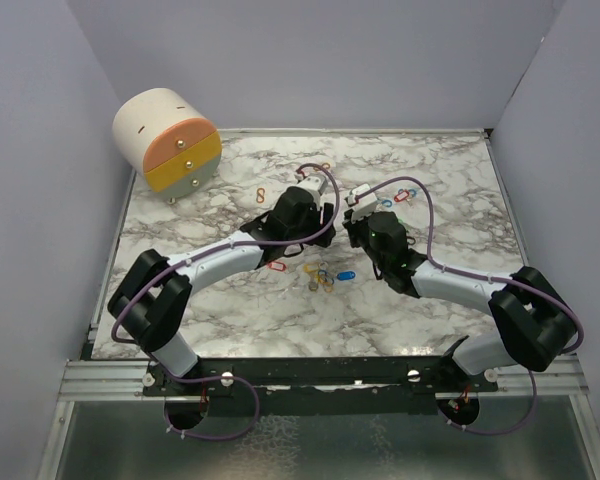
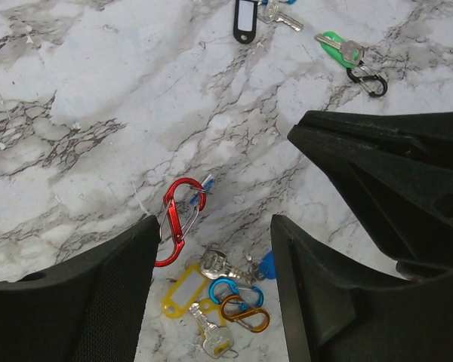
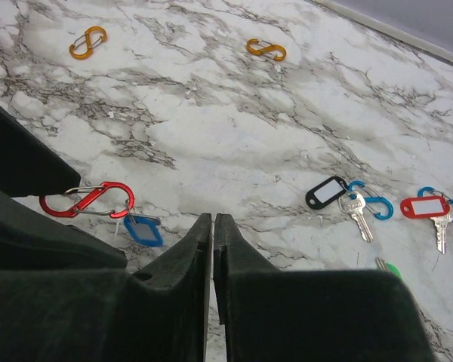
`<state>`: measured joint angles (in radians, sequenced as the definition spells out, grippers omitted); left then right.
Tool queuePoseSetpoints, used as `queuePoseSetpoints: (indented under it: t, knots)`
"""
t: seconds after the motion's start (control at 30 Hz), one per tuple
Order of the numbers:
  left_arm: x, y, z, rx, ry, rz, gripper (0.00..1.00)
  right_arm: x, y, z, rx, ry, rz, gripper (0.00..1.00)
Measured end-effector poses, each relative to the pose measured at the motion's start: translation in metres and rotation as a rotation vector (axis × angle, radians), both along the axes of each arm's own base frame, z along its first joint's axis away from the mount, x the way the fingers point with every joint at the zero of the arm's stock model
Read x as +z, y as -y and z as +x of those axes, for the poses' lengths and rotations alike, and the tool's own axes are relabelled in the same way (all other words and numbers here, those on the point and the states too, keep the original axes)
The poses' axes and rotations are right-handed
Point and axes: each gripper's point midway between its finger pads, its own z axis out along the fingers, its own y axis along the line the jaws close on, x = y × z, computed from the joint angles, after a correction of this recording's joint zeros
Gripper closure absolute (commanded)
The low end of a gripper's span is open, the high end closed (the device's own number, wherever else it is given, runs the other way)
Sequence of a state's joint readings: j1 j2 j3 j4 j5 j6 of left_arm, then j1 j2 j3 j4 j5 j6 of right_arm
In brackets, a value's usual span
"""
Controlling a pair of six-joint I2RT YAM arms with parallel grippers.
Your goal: Put the keys on the keyring
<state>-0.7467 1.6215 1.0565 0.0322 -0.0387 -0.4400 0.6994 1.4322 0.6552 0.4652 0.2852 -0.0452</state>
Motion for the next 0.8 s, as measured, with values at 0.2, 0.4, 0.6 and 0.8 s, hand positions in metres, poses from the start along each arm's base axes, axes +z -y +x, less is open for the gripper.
queuePoseSetpoints:
  t: [0.2,0.4,0.6,0.8]
  knots:
    - [0.009,-0.011,-0.004,0.016,0.032,-0.031,0.4,-0.001,-0.007,-0.002,0.038,-0.03,0.052,0.58]
    - [0.032,-0.016,-0.002,0.018,0.088,-0.106,0.39,0.0,-0.016,-0.004,0.106,-0.061,0.104,0.48]
    - [0.039,-0.012,-0.001,-0.02,0.087,-0.152,0.39,0.001,-0.023,-0.008,0.17,-0.076,0.124,0.42]
    - [0.04,-0.011,-0.004,-0.051,0.069,-0.173,0.38,-0.001,-0.025,-0.011,0.206,-0.075,0.128,0.42]
